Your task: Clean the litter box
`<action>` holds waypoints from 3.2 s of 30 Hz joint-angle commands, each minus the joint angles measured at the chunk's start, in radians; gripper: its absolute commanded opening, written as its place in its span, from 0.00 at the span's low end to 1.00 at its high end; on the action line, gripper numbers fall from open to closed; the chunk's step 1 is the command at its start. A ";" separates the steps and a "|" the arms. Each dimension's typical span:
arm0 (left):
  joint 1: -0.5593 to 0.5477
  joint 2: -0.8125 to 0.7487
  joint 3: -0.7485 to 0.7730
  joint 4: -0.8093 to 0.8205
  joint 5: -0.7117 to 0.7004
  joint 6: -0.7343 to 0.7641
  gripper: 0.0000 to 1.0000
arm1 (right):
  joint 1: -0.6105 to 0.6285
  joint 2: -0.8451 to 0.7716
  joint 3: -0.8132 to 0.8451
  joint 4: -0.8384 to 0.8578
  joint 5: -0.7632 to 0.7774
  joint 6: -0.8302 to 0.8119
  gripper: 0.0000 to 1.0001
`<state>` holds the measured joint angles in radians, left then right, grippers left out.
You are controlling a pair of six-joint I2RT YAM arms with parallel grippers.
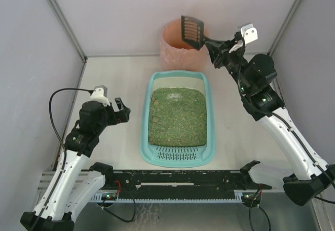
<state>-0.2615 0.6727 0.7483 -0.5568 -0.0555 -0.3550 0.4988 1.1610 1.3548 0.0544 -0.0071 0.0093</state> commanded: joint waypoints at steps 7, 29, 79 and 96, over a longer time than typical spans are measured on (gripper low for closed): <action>-0.210 0.031 0.048 0.072 -0.105 0.015 0.98 | 0.009 -0.002 -0.041 -0.500 -0.142 0.495 0.00; -0.214 0.277 0.163 0.072 -0.017 0.055 0.75 | 0.063 0.536 0.215 -0.640 0.012 0.620 0.00; -0.246 0.077 0.091 0.081 -0.192 0.070 0.76 | 0.002 0.405 -0.250 -0.149 -0.361 0.939 0.00; -0.246 -0.033 0.025 0.094 -0.208 0.050 0.78 | -0.229 0.053 -0.787 0.407 -0.702 1.229 0.00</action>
<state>-0.5064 0.6533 0.7853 -0.4957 -0.2436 -0.2958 0.2642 1.2995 0.6090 0.2848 -0.6483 1.1435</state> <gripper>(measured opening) 0.779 0.148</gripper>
